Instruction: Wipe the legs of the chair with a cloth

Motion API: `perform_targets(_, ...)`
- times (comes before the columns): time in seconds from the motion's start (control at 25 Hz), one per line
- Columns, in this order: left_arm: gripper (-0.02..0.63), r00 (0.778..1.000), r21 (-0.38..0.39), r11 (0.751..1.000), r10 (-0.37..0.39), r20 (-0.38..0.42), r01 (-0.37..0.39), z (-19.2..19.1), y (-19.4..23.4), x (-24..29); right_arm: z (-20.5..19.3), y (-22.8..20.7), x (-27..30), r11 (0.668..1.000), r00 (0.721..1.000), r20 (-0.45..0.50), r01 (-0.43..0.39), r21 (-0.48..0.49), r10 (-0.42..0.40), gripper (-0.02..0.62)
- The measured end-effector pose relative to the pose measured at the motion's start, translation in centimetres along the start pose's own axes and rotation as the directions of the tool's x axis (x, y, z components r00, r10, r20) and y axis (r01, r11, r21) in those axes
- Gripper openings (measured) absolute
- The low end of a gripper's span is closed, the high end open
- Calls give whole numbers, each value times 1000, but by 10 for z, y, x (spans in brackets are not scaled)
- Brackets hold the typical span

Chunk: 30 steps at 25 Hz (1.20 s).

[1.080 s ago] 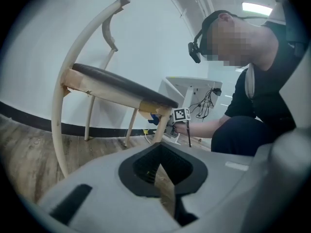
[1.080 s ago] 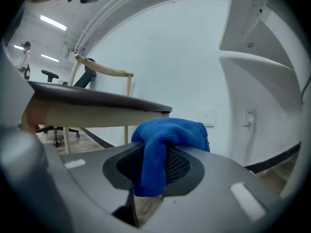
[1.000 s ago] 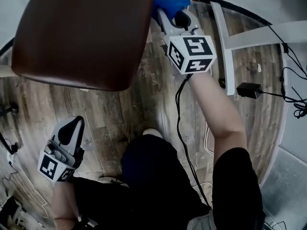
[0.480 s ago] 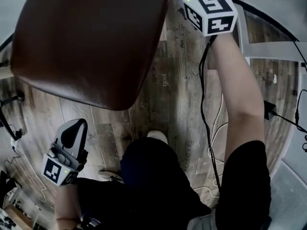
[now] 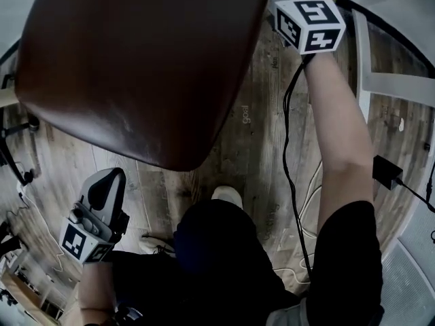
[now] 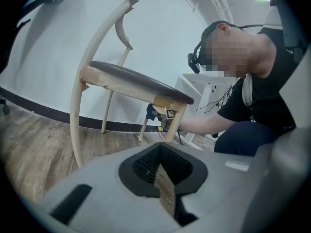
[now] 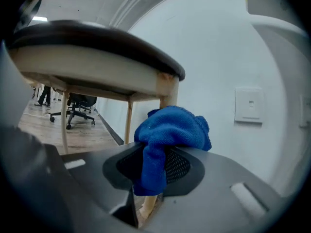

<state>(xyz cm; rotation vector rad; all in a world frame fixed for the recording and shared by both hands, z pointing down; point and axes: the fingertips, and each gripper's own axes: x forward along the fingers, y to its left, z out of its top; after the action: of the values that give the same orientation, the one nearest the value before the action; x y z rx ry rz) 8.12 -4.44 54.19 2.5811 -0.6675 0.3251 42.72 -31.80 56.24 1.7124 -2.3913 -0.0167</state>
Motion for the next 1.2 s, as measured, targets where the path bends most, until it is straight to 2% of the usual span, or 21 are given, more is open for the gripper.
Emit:
perform_targets(0.12,8,1000,-14,1000,15,0,-15,-2,7,-3,-48,8,13,1000,997,-78,2,23,-1,101)
perform_targets(0.24,8,999,-13,999,37,0,-37,0,9,-1,-105,13,24,998,982,-187,22,64,-10,101)
perform_targets(0.36,8,999,-47,997,54,3,-54,1,8,0,-134,20,28,992,966,-258,27,121,5,101)
perform_targets(0.68,8,992,-69,990,126,-4,-126,0,10,-6,-108,15,23,993,971,-238,55,103,-29,101)
perform_targets(0.8,8,988,-49,987,153,-24,-154,-3,16,-17,-97,12,22,993,973,-227,69,91,-47,101)
perform_targets(1.0,8,988,-21,987,156,-10,-157,-3,16,-28,-86,7,19,993,972,-222,92,79,-73,101)
perform_targets(1.2,8,992,-12,992,128,17,-127,4,12,-37,-82,4,19,991,969,-230,115,72,-96,101)
